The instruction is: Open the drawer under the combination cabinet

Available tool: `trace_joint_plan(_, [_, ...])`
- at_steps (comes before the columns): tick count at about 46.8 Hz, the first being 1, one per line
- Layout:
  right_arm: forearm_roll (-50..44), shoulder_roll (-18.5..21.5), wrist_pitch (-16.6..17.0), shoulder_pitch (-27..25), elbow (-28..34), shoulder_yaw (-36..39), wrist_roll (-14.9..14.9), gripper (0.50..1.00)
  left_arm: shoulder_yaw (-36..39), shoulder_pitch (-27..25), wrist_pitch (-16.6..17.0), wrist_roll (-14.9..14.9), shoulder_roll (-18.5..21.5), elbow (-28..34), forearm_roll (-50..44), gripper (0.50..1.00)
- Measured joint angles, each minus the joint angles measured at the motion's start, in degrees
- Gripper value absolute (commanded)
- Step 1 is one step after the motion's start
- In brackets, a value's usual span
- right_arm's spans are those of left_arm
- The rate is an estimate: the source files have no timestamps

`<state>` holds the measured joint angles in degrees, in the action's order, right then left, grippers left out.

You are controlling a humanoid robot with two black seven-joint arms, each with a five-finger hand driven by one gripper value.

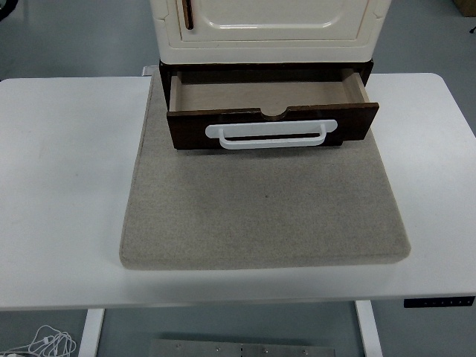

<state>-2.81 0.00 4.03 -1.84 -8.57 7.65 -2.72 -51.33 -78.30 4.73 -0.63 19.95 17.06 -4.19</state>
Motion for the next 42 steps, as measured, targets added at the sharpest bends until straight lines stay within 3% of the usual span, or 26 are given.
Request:
trace_joint_plan(10, [0.15,0.00,0.22,0.01,-0.04,-0.05,-0.01,0.926,-0.45,5.89,-2.83,1.69,-2.96,0.01,-6.06,1.000])
trace_joint_plan(21, [0.16,0.00,0.14,-0.20,-0.05,-0.09,0.00,0.926,-0.60,12.39,-11.99,-2.93,-5.85,0.05,-13.34,1.000])
trace_joint_plan(28, [0.12,0.00,0.23,-0.44,-0.05,-0.12,0.00,0.926,-0.90,15.04,-14.21,-6.97,-7.63,0.04,-14.67,1.000])
trace_joint_plan(33, [0.13,0.00,0.41,-0.46,-0.05,-0.04,-0.01,0.926,-1.57,16.34,-17.23,-7.39,-8.93,-0.06,-15.78,1.000])
trace_joint_plan(42, [0.01,0.00,0.63,-0.44,-0.30,0.01,0.00,0.928,-1.83,17.19,-18.12,-7.70,-12.42,-0.51,-16.05,1.000])
